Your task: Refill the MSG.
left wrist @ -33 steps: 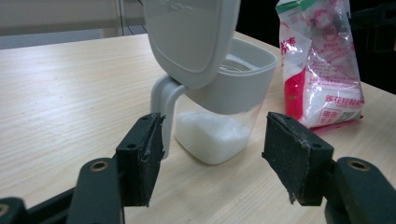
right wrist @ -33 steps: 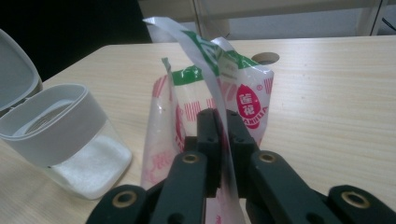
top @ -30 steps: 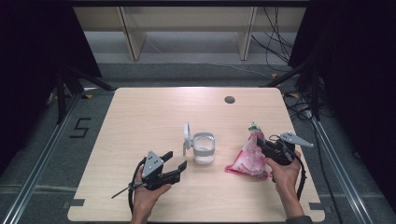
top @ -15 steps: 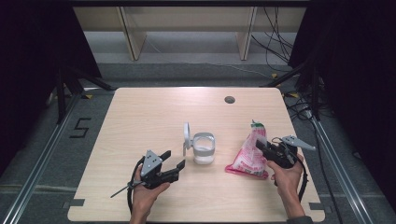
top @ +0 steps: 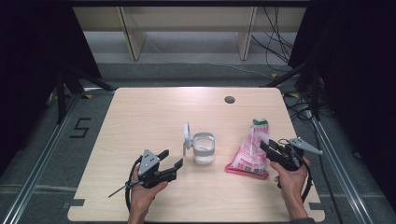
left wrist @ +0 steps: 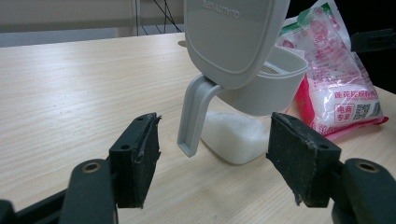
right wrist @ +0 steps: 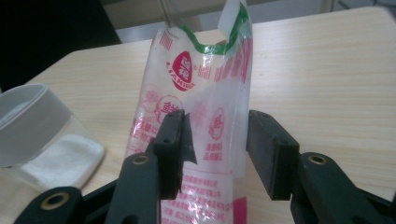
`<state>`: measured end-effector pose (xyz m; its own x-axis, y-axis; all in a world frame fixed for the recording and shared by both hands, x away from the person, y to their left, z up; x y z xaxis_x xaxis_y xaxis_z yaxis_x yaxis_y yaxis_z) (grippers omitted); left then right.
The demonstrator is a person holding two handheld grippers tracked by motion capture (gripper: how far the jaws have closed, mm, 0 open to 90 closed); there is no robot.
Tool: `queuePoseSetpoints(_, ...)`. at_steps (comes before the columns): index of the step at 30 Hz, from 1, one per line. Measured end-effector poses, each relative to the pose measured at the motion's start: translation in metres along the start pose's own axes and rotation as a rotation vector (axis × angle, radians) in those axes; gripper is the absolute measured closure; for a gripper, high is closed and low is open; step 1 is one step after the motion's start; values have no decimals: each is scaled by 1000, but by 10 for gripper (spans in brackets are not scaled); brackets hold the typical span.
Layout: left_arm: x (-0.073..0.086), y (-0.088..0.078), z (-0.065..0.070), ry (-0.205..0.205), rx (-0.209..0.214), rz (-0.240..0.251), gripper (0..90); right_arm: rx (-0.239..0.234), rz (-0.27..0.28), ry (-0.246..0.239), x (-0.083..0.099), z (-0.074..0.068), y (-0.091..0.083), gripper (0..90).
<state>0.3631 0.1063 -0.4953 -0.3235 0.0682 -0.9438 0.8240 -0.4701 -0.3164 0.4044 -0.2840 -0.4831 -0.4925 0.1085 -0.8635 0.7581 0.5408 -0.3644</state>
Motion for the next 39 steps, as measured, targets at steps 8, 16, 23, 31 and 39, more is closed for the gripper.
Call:
queuePoseSetpoints(8, -1, 0, -2, 25, -2, 4, 412, 50, 16, -32, 2, -4, -11, 553)
queuePoseSetpoints(16, -5, -1, -4, 60, 9, 34, 565, 60, 30, -102, 2, -13, -18, 501)
queuePoseSetpoints(23, -8, 2, -5, 98, 5, 49, 776, 23, 10, -125, 10, -36, -19, 453)
queuePoseSetpoints(31, -10, 6, -6, 122, 2, 54, 891, -21, -37, -184, 22, -50, -16, 431)
queuePoseSetpoints(39, -17, 8, -5, 115, 12, 60, 893, -69, -53, -187, 31, -62, -15, 425)
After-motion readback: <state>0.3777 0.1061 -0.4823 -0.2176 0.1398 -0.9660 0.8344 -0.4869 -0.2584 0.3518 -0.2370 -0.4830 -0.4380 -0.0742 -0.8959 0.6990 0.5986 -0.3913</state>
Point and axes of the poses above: each handheld gripper's, and its own axes: y roughly forward along the jaws, x roughly out of its underside, z roughly to its right, the point moved 4 cm from there along y, roughly forward along the jaws, and after that the axes turned 8 degrees about -x, right-handed, at the moved point
